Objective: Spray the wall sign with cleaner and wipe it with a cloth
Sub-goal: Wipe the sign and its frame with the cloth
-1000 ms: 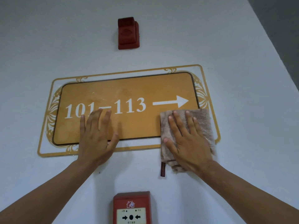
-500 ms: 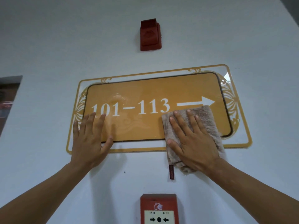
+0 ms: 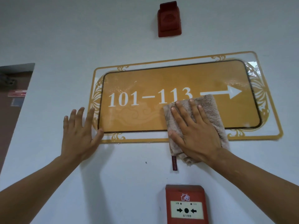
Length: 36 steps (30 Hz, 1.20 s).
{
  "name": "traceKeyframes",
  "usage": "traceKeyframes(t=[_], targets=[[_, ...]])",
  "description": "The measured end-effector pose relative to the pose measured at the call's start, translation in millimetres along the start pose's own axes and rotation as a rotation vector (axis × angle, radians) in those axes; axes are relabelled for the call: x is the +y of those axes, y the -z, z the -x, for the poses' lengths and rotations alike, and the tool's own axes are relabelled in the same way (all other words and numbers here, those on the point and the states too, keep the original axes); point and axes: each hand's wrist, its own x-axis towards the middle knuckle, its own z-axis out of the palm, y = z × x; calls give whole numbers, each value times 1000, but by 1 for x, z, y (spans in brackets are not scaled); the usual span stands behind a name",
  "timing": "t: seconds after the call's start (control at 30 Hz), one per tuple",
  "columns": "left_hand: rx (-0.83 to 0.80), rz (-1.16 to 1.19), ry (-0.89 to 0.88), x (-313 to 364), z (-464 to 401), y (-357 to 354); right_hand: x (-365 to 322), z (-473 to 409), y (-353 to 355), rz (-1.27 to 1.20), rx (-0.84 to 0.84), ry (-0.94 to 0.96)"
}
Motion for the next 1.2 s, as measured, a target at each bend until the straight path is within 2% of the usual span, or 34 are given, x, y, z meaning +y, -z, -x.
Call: traceKeyframes(t=[0.3, 0.6, 1.2], targets=[[-58, 61, 55, -29, 11, -18, -11, -4, 0, 30, 8, -5], [-72, 68, -140, -64, 19, -36, -43, -19, -6, 29, 24, 24], [-13, 56, -239, -72, 13, -41, -95, -42, -4, 14, 37, 44]])
